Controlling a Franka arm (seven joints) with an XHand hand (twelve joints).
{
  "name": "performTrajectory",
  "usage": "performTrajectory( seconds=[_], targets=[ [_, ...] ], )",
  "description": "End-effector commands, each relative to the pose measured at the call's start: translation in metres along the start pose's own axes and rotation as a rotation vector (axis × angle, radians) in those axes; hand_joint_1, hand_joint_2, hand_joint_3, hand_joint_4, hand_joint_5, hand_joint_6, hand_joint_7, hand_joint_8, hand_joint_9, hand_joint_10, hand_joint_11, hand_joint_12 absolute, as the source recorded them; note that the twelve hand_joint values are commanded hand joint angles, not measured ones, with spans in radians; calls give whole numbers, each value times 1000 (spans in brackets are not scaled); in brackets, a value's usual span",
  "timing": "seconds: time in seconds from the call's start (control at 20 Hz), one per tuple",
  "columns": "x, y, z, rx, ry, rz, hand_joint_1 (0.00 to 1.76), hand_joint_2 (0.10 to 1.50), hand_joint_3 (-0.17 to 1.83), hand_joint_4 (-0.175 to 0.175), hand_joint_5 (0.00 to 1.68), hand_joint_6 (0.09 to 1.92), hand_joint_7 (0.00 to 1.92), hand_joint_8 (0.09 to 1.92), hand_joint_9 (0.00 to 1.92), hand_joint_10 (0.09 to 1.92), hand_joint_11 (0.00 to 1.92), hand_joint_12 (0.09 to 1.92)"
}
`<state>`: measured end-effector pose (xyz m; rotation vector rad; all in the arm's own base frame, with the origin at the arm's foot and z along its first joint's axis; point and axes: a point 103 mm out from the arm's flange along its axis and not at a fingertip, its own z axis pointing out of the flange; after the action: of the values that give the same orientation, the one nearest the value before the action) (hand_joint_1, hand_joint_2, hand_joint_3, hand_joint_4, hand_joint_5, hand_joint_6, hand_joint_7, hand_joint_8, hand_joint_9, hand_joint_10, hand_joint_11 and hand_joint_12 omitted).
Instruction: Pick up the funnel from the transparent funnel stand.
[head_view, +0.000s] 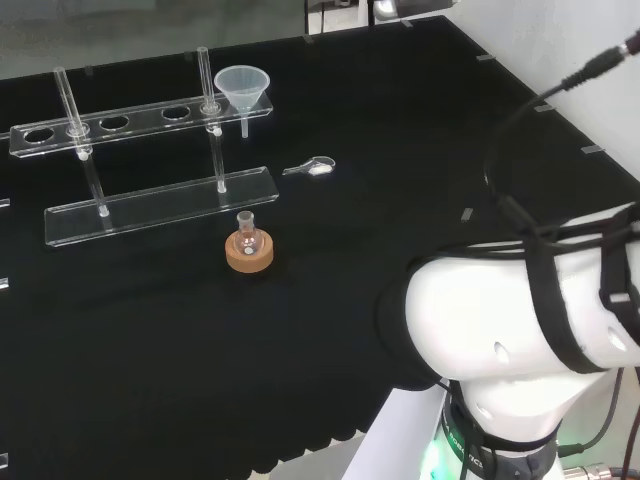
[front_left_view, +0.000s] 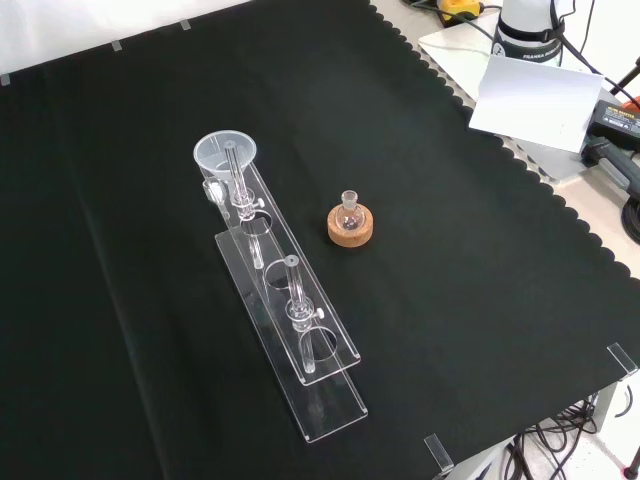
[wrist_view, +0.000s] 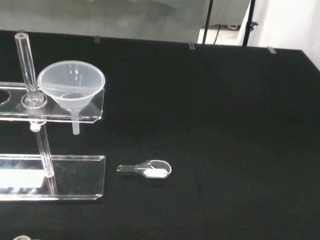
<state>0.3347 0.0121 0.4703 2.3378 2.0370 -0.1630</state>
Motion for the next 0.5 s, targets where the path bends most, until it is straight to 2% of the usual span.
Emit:
performTrajectory(
  seconds=[0.05, 0.5],
  targets=[
    [6, 48, 22, 25, 17, -26, 0, 1338, 36, 29, 151, 87, 0, 229, 118, 609, 105, 1357],
    [14, 108, 44, 59, 37, -103, 15, 1329, 32, 28, 153, 87, 0, 243, 123, 621, 104, 1362]
  ],
)
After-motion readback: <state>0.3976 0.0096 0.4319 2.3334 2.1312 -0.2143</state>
